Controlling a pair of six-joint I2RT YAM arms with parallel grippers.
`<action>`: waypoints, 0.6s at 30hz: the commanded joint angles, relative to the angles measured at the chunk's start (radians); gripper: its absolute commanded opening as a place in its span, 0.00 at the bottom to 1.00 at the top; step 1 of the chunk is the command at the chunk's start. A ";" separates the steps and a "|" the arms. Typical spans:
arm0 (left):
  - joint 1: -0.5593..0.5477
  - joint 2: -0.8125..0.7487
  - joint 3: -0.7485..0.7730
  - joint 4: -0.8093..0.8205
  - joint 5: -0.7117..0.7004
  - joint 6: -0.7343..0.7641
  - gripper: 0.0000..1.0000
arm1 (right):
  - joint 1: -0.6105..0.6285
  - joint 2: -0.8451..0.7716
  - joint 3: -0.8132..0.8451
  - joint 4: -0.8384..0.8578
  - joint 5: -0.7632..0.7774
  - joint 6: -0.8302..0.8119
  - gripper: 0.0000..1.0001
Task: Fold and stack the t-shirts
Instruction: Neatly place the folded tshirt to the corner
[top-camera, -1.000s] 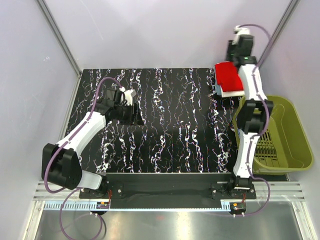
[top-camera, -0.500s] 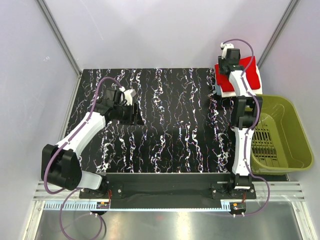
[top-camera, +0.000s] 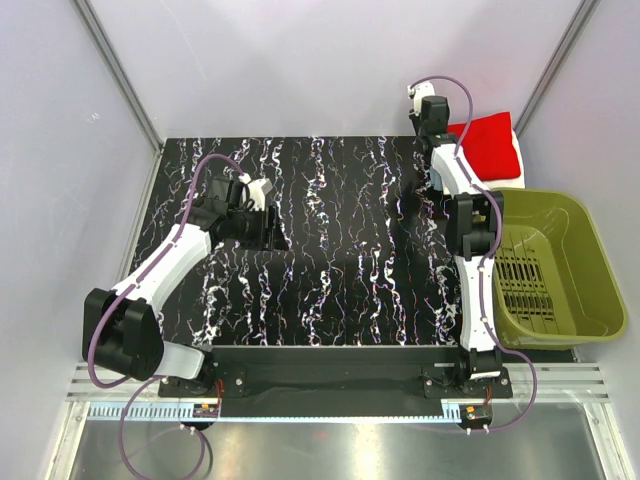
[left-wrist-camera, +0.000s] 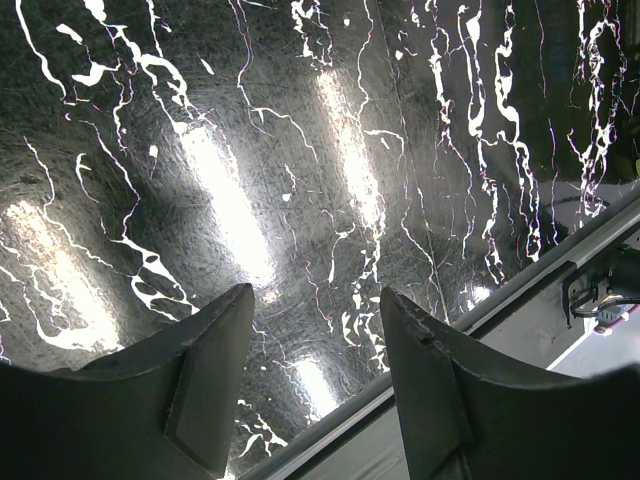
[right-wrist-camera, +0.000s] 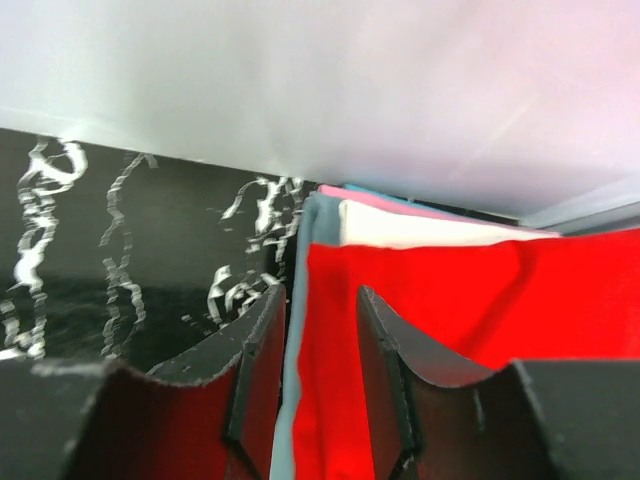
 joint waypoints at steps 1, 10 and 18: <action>0.005 -0.035 -0.002 0.029 0.028 0.002 0.59 | 0.002 0.048 0.070 0.043 0.110 -0.073 0.41; 0.005 -0.041 -0.002 0.029 0.029 0.003 0.59 | 0.002 0.067 0.066 0.051 0.133 -0.102 0.40; 0.005 -0.042 -0.003 0.029 0.026 0.005 0.59 | 0.002 0.102 0.104 0.101 0.141 -0.135 0.00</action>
